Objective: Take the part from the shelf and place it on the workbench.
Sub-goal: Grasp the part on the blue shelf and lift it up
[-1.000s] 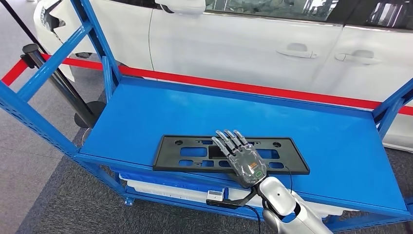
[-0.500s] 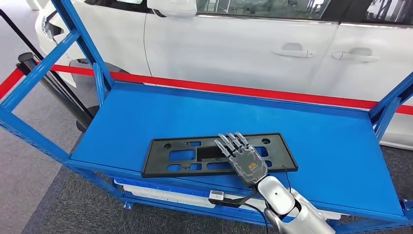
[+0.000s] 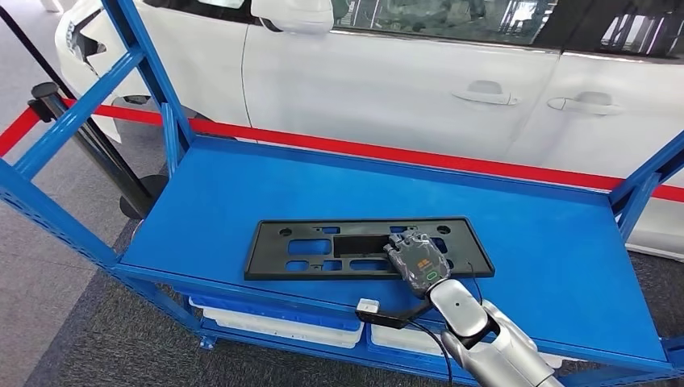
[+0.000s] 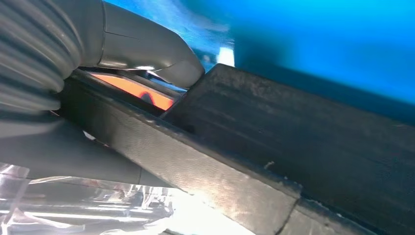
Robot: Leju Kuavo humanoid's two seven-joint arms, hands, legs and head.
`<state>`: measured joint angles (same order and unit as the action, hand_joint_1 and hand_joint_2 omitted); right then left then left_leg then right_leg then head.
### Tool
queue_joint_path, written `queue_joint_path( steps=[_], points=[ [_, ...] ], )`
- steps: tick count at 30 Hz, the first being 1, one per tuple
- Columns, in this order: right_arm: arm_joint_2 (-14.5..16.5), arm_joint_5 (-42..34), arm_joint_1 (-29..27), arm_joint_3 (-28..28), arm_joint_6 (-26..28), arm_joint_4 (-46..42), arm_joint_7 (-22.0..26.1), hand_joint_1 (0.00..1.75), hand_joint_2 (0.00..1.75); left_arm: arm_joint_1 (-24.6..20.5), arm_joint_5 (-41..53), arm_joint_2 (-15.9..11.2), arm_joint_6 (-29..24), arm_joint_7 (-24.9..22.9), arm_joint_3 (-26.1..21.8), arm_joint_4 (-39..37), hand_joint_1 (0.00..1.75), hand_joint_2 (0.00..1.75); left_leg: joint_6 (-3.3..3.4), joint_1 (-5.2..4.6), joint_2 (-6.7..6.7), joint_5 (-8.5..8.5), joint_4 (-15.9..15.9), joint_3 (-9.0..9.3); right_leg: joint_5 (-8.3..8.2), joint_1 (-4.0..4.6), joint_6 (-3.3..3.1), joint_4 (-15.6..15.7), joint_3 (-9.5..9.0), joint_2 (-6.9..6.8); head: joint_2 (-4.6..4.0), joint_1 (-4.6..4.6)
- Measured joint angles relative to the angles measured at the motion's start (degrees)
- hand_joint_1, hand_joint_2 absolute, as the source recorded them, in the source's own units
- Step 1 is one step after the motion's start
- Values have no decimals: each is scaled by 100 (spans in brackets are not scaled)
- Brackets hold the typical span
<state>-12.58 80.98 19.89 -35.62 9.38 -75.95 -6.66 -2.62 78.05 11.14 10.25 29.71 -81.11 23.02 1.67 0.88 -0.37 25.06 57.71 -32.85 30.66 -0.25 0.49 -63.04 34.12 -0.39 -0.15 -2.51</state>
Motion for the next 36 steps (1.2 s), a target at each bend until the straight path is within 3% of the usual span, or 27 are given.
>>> queue_joint_path(
  steps=[2,3,4,5,7,9,12,14,18,19,20,21,22,24,26,28,30,33,34,35,36],
  points=[
    [11,-16,-10,23,3,59,-1,175,175,8,5,64,67,-20,0,116,0,0,21,-3,1,-13,-9,-15,345,-40,54,-716,347,11,0,0],
    [23,-17,-15,32,3,86,-1,175,175,16,7,88,83,-27,-1,156,0,0,21,-4,1,-14,-6,-19,411,-61,76,-975,474,11,0,0],
    [39,-17,-17,38,2,107,0,175,175,25,9,108,92,-31,-1,188,0,0,18,-3,1,-12,-3,-17,368,-81,93,-1046,511,11,0,0],
    [60,-17,-16,46,1,120,1,175,175,31,10,125,98,-33,-2,214,0,0,12,-1,1,-9,1,-10,221,-100,103,-894,436,9,0,-1],
    [117,-17,-12,63,-3,140,5,175,175,35,11,154,103,-35,-2,252,0,0,-19,1,0,5,18,8,-159,-119,93,-152,65,-6,0,-1],
    [219,-19,-3,80,-7,160,11,175,175,32,11,171,105,-34,-2,281,0,0,-87,-12,-1,21,38,6,-323,-95,42,399,-192,-17,0,-1],
    [375,-39,-4,119,-6,190,14,175,175,32,7,176,103,-32,-2,307,0,0,-207,-13,4,13,21,2,-339,-59,-60,515,-216,1,0,-1],
    [426,-67,-3,147,3,207,19,175,175,31,1,176,90,-28,-2,308,0,0,-268,4,4,125,163,-57,-381,-80,-134,562,-230,-12,0,-1],
    [438,-583,-40,194,-35,210,230,175,175,41,-10,179,61,-17,-5,308,0,0,-336,22,3,768,1384,-590,-402,-66,-215,585,-232,-58,0,-1],
    [421,-1052,-82,233,-121,139,418,175,175,48,-23,180,59,-9,-9,308,0,0,-345,23,4,789,1536,-647,-399,-58,-217,583,-238,-60,0,-1],
    [365,-1668,-137,274,-241,4,648,175,175,55,-38,180,60,3,-16,309,0,0,-351,24,4,708,1485,-606,-393,-54,-216,581,-251,-60,0,-2],
    [245,-2402,-204,309,-367,-218,912,175,175,59,-55,180,66,20,-25,310,0,0,-351,26,4,547,1228,-462,-384,-53,-208,576,-270,-60,0,-2],
    [66,-3167,-273,322,-484,-511,1175,175,175,61,-75,184,75,43,-37,313,0,0,-346,29,2,373,849,-256,-367,-52,-190,567,-292,-60,0,-2],
    [-400,-4583,-434,286,-636,-1227,1631,175,175,49,-113,213,96,92,-63,323,0,0,-288,21,-27,187,247,48,-320,-29,-127,531,-331,-62,0,0],
    [-772,-5476,-664,245,-713,-1937,1879,175,175,40,-144,261,106,132,-99,336,0,0,-190,-6,-67,185,93,99,-294,-9,-59,524,-347,-71,0,1],
    [-933,-5961,-940,233,-714,-2503,2018,175,175,47,-161,298,102,158,-143,347,0,0,-94,-15,-81,149,75,87,-275,-33,2,511,-329,-80,0,0],
    [-945,-6480,-1187,250,-671,-2992,2199,175,175,52,-180,322,83,180,-169,356,0,0,-17,-8,-77,102,54,70,-63,-61,47,219,-179,-57,0,-1],
    [-753,-7224,-1487,383,-593,-3611,2344,175,175,48,-212,341,29,201,-198,364,0,0,27,-19,-62,83,55,33,466,-72,77,-875,347,-18,0,0],
    [-663,-7373,-1582,444,-581,-3750,2347,175,175,49,-220,350,10,202,-206,365,0,0,30,-22,-60,87,55,32,502,-73,79,-1102,466,-14,0,0],
    [-580,-7471,-1669,498,-576,-3855,2349,175,175,52,-224,361,-6,202,-209,365,0,0,29,-24,-60,93,56,38,419,-74,74,-1108,486,-14,0,0],
    [-515,-7534,-1744,545,-572,-3940,2361,175,175,53,-227,371,-16,204,-211,365,0,0,25,-24,-60,101,56,51,236,-74,60,-885,399,-15,0,0]
  ],
)
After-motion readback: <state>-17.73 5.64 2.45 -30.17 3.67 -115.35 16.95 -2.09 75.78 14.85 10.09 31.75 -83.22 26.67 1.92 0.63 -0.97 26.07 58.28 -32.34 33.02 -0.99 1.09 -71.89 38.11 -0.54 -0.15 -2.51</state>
